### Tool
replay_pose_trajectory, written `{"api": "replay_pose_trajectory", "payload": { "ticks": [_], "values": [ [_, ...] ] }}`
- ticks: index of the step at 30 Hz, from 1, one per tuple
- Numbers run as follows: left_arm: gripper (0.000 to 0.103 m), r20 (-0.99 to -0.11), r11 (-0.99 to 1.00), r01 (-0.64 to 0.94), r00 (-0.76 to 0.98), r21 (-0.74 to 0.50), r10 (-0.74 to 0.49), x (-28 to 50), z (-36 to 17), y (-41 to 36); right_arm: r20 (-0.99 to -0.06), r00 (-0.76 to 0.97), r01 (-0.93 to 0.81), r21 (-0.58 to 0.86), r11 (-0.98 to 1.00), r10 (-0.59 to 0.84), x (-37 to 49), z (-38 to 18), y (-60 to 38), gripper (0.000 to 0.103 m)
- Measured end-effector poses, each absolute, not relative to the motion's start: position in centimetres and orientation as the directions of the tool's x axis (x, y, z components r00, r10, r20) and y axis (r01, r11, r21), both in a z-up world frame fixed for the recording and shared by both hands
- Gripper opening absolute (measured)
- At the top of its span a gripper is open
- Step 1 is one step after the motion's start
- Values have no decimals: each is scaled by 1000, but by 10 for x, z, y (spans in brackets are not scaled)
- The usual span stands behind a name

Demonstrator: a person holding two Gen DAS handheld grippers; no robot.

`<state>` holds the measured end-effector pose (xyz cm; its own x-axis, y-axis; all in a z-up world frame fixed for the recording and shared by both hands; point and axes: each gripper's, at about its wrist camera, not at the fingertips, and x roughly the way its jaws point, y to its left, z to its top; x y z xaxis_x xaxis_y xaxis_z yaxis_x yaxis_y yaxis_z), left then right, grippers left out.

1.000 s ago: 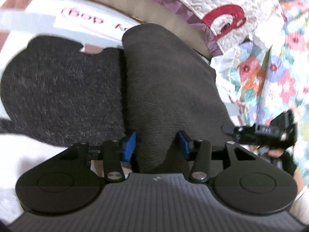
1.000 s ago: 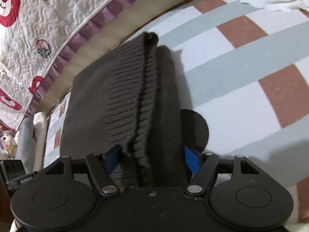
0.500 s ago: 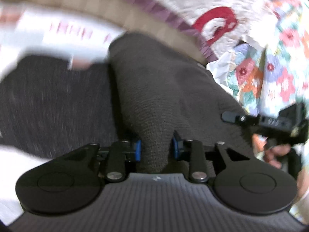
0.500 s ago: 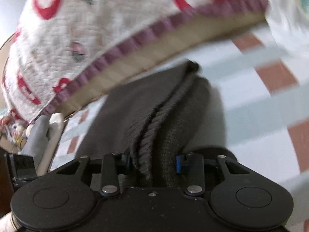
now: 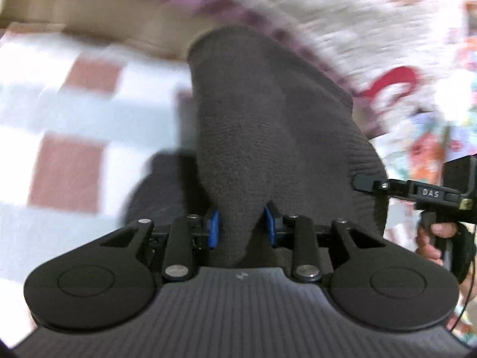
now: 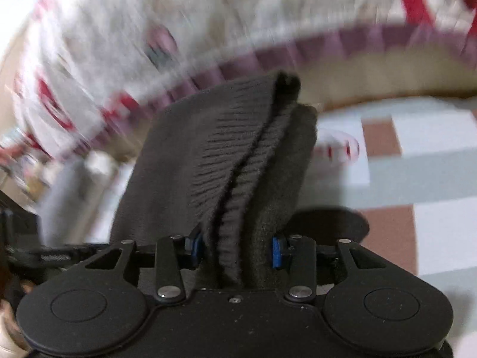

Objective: Fold clothes
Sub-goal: 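Lift the folded sweater with both grippers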

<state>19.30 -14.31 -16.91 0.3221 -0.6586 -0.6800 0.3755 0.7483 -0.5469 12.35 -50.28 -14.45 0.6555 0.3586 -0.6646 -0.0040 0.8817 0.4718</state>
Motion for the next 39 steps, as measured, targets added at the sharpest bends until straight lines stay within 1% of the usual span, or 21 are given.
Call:
{"api": "replay_pose_trajectory", "payload": {
  "ticks": [2, 4, 8, 11, 15, 16, 17, 18, 19, 20, 21, 22, 24, 25, 26, 29, 32, 34, 36, 37, 39],
  "values": [
    [29, -650, 719, 341, 310, -606, -694, 195, -176, -134, -682, 655, 25, 449, 893, 325, 130, -159, -502, 56],
    [30, -632, 700, 332, 302, -633, -714, 195, -176, -131, -661, 661, 49, 510, 859, 355, 125, -165, -511, 59],
    [34, -594, 649, 261, 265, -714, -760, 200, -187, -124, -650, 639, 87, 592, 801, 411, 119, -168, -527, 63],
    [39, -599, 655, 271, 266, -705, -755, 195, -186, -127, -638, 627, 107, 639, 762, 447, 114, -172, -533, 64],
    [47, -621, 687, 322, 293, -652, -727, 190, -183, -136, -644, 614, 99, 635, 766, 455, 115, -179, -527, 68],
    [54, -633, 706, 329, 313, -627, -708, 190, -185, -140, -652, 607, 97, 629, 772, 455, 118, -181, -525, 69],
    [57, -643, 723, 346, 331, -598, -690, 190, -187, -144, -656, 605, 97, 624, 776, 452, 121, -183, -522, 70],
    [57, -641, 725, 360, 341, -587, -688, 190, -188, -147, -656, 609, 99, 621, 778, 446, 123, -185, -520, 71],
    [47, -631, 719, 368, 346, -590, -695, 191, -188, -148, -656, 613, 102, 618, 780, 439, 126, -187, -518, 73],
    [41, -625, 718, 379, 353, -585, -696, 190, -185, -147, -656, 618, 105, 615, 782, 433, 129, -189, -516, 73],
    [32, -622, 719, 391, 362, -575, -694, 187, -180, -146, -656, 625, 99, 605, 790, 424, 130, -188, -512, 69],
    [27, -619, 721, 402, 371, -565, -692, 185, -176, -145, -653, 635, 82, 588, 805, 412, 128, -182, -507, 55],
    [25, -625, 738, 441, 398, -512, -671, 178, -160, -146, -592, 673, 39, 626, 778, 443, 119, -167, -503, 48],
    [24, -627, 744, 453, 410, -491, -663, 174, -152, -146, -556, 689, 20, 655, 756, 464, 113, -159, -502, 47],
    [24, -629, 745, 452, 407, -491, -662, 173, -147, -145, -550, 689, 10, 658, 753, 472, 111, -153, -500, 47],
    [24, -647, 740, 402, 365, -540, -670, 179, -149, -139, -607, 651, -18, 588, 809, 456, 113, -138, -489, 47],
    [30, -658, 733, 325, 325, -597, -680, 188, -172, -133, -674, 610, 18, 537, 843, 416, 122, -146, -486, 50],
    [36, -636, 704, 286, 303, -650, -710, 195, -183, -129, -697, 593, 50, 532, 845, 403, 127, -156, -489, 56],
    [43, -627, 689, 291, 287, -664, -725, 198, -187, -130, -686, 594, 78, 568, 819, 420, 128, -168, -496, 64],
    [51, -622, 683, 299, 284, -666, -730, 199, -189, -133, -679, 598, 82, 580, 810, 426, 127, -171, -498, 68],
    [60, -604, 667, 297, 284, -683, -745, 198, -197, -139, -663, 611, 69, 590, 804, 434, 126, -175, -496, 71]
  ]
}}
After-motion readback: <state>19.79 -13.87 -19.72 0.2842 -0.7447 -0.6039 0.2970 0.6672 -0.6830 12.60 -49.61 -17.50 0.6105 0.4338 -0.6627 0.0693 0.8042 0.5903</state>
